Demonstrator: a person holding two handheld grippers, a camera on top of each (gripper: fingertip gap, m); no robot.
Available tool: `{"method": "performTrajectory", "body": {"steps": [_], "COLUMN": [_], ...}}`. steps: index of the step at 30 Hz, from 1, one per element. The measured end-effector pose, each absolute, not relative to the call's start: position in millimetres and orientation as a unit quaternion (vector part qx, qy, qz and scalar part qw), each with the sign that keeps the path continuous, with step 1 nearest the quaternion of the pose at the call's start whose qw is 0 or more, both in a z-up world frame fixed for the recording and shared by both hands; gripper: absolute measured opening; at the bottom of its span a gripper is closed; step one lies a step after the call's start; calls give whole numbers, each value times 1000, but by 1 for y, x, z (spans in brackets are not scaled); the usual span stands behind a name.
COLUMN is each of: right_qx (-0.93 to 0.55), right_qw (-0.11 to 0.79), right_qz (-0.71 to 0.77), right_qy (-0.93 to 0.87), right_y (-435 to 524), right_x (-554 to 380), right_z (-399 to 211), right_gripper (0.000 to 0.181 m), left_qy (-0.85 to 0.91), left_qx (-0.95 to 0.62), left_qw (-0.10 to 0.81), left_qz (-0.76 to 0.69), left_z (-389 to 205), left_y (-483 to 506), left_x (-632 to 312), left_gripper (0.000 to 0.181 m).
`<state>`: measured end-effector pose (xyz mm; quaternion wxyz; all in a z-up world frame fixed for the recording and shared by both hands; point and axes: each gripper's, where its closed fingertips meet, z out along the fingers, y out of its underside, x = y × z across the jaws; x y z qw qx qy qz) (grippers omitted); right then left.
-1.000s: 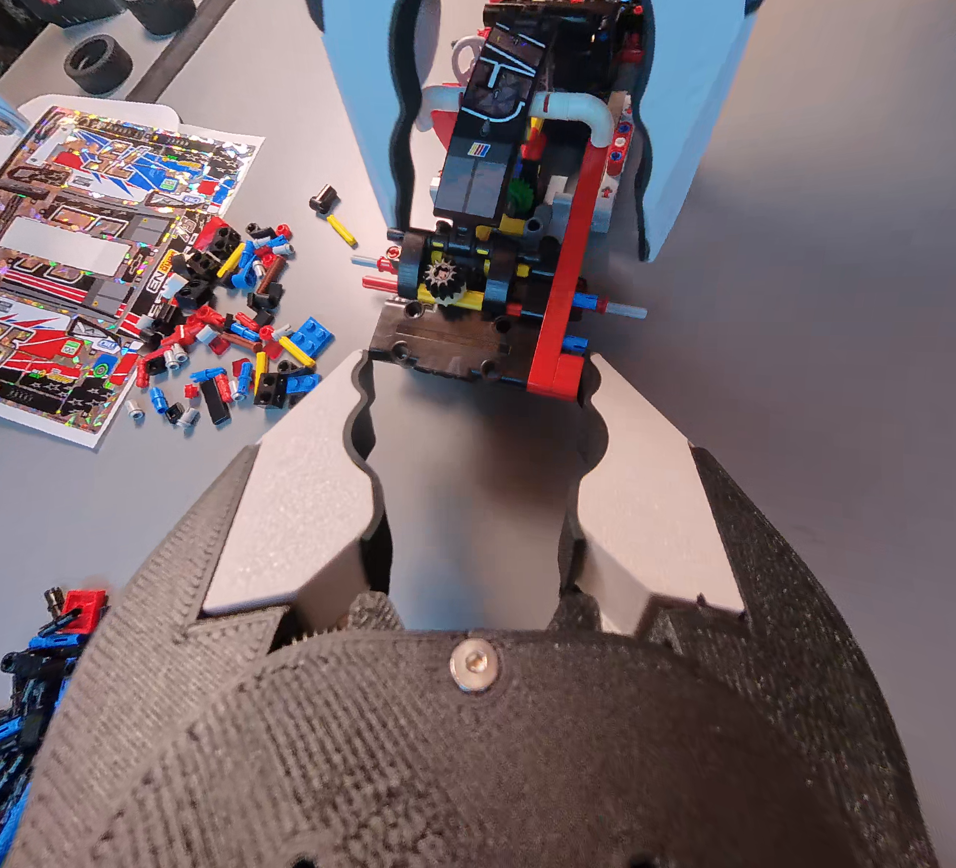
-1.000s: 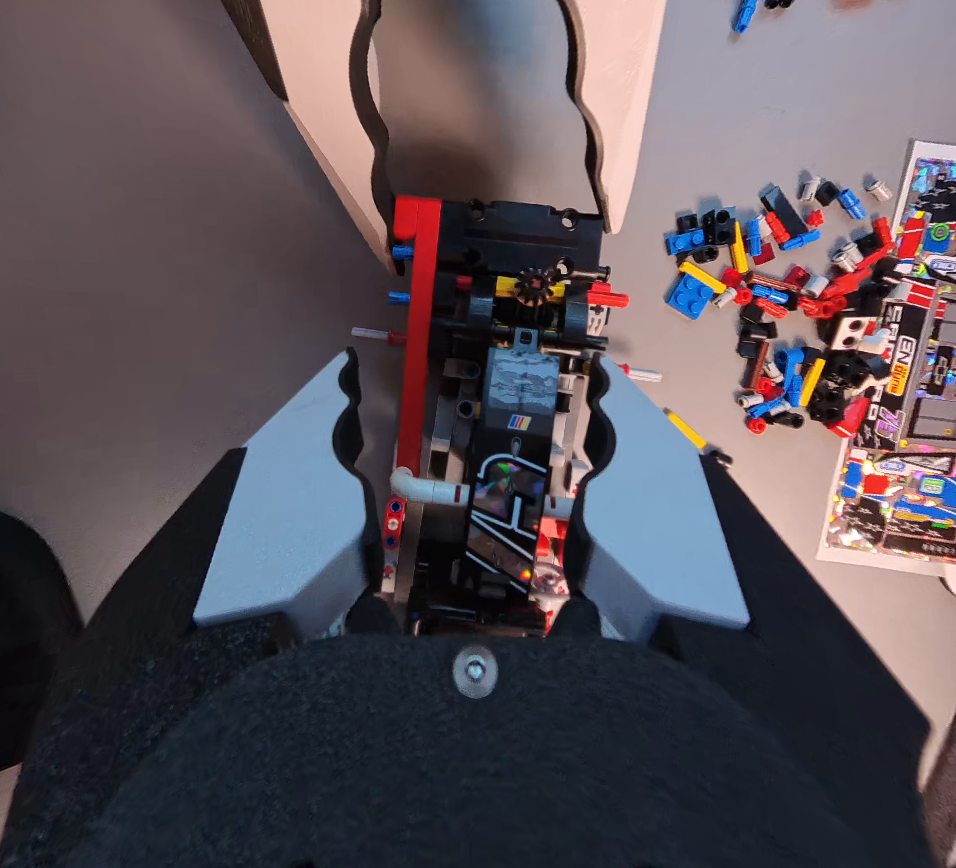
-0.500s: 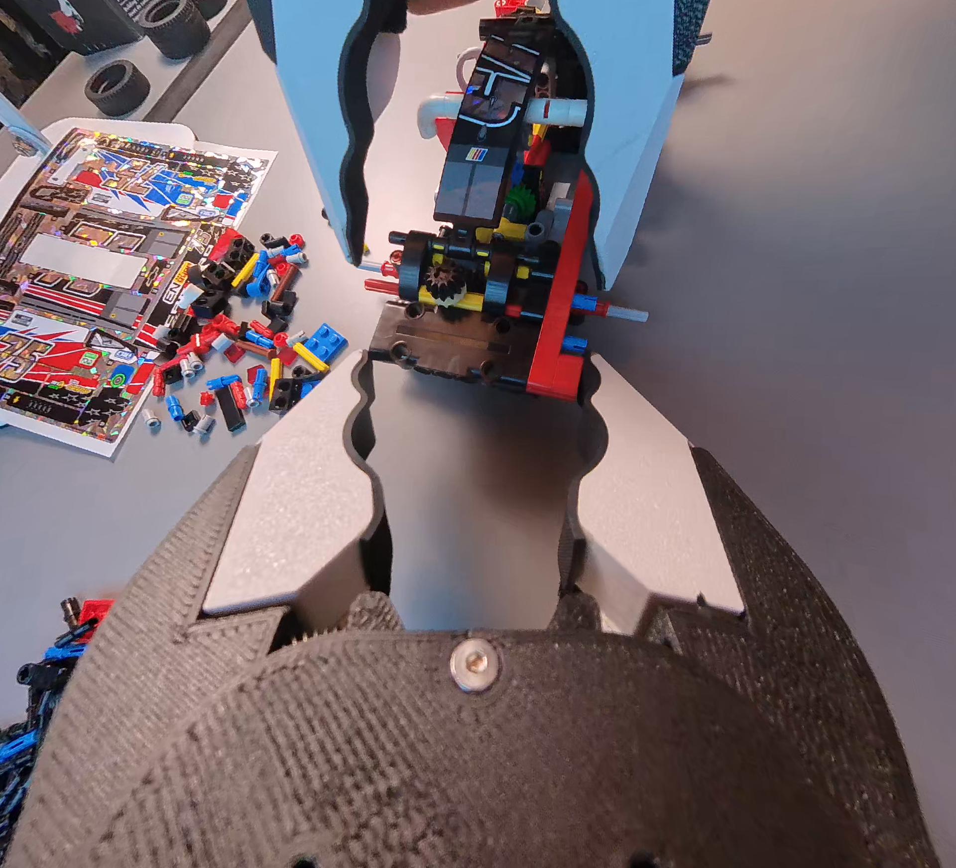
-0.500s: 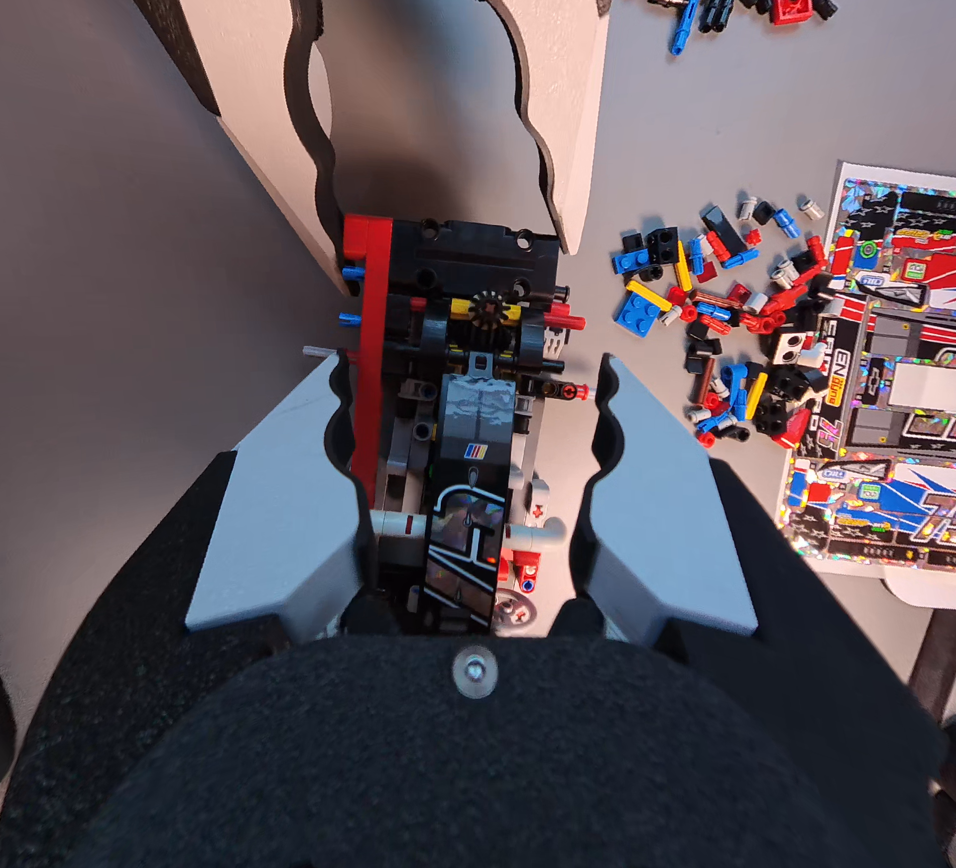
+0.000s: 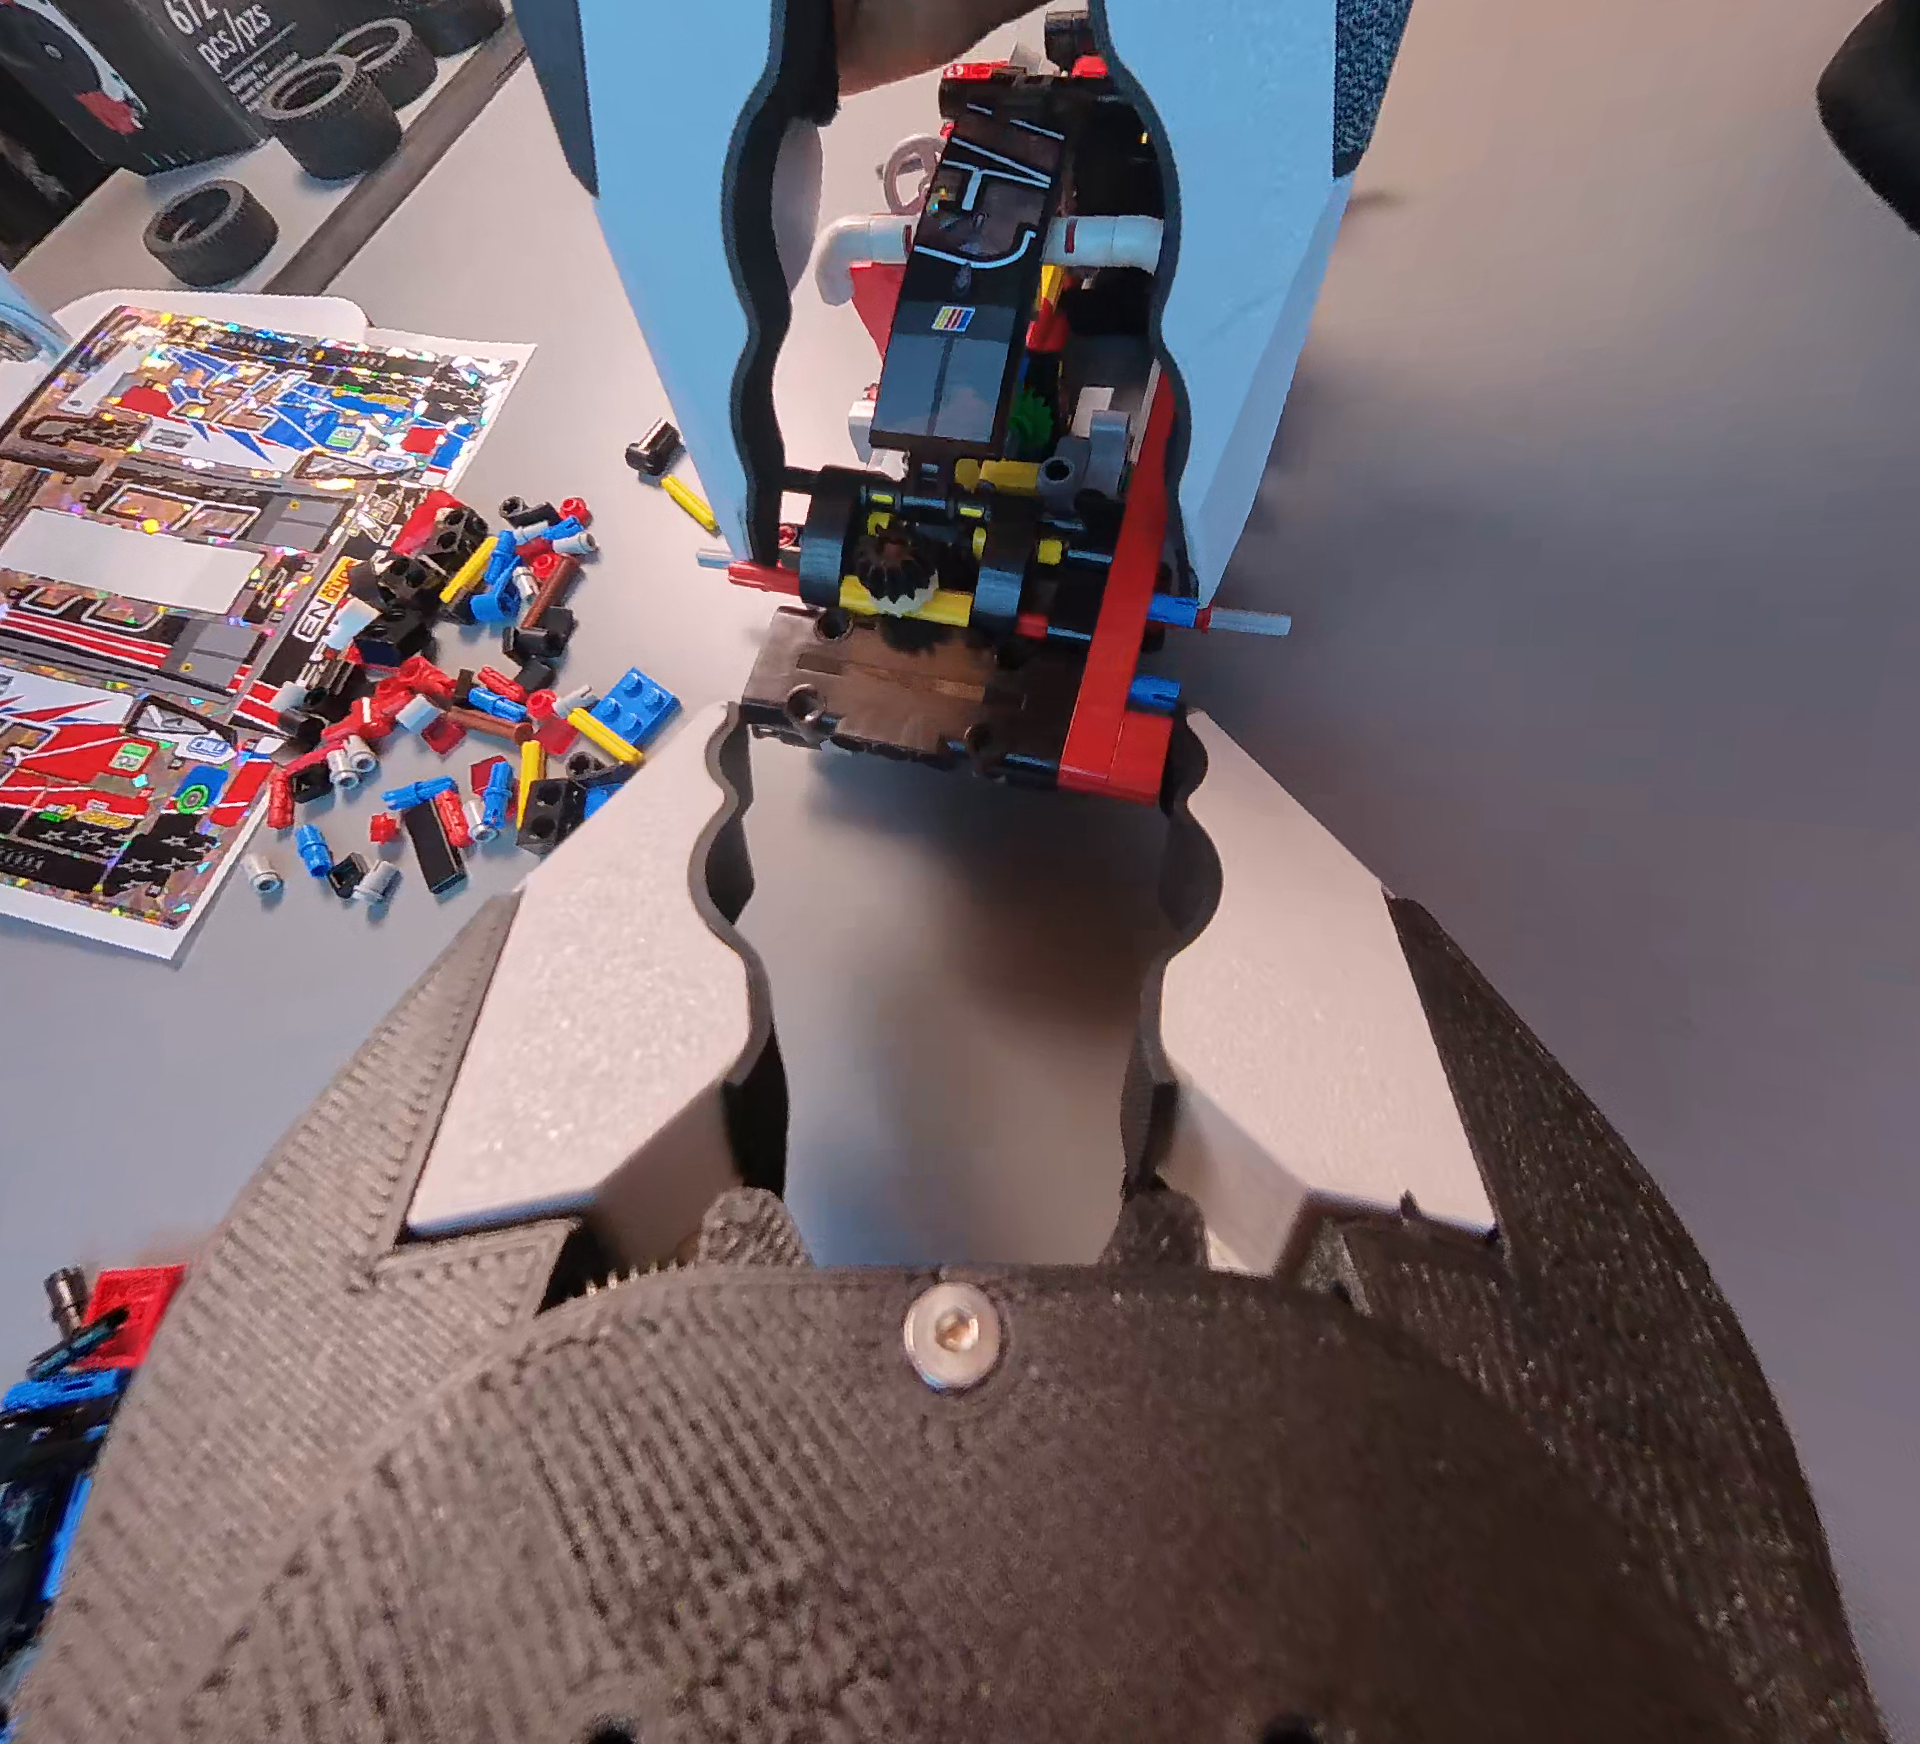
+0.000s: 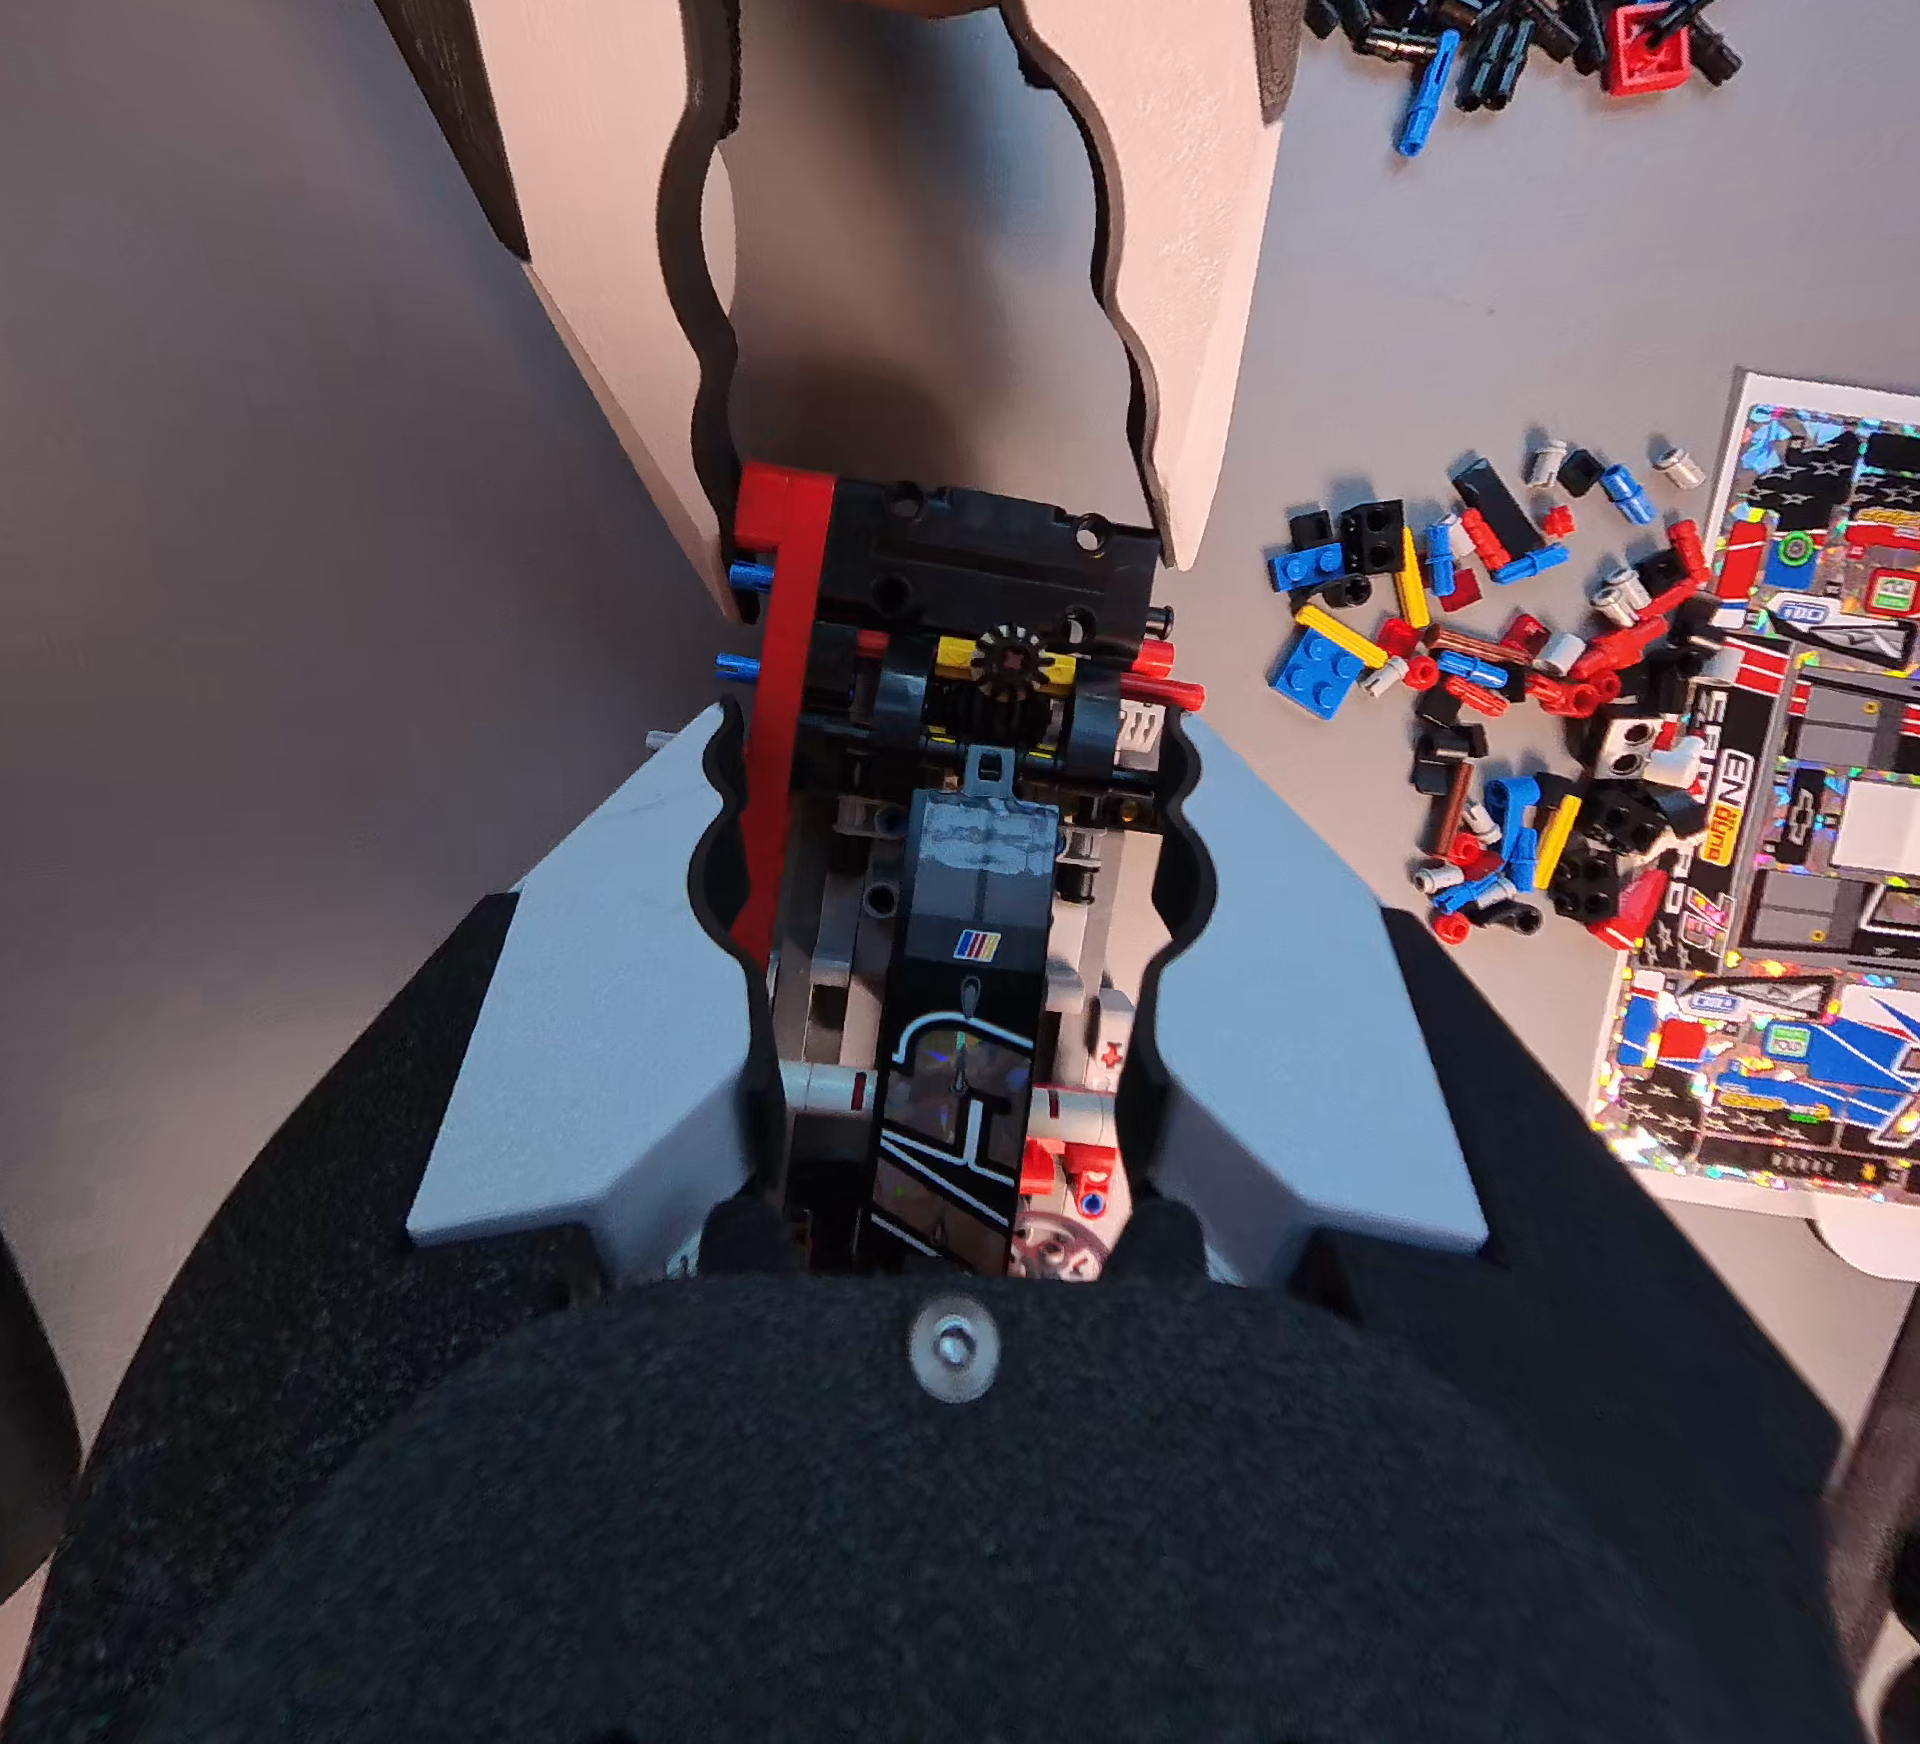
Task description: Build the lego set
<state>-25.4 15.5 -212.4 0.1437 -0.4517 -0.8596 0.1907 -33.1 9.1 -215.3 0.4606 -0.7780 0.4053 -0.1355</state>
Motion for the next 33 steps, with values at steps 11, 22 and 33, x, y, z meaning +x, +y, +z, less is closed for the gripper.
{"method": "performTrajectory", "body": {"steps": [11, 22, 33], "right_qx": [-437, -438, -421], "right_qw": [155, 151, 141], "right_qz": [146, 135, 150], "right_qy": [-874, -876, -883], "right_y": [18, 20, 16], "right_x": [-27, -28, -28], "right_z": [-219, -218, -218], "right_gripper": [82, 78, 79], "left_qy": [381, 391, 421], "left_qx": [-776, -778, -762], "left_qw": [468, 462, 470], "left_qz": [-185, -167, -144], "left_z": [-214, -216, -215], "left_y": [9, 9, 10], "left_x": [-36, -39, -36], "left_gripper": [78, 79, 80]}}
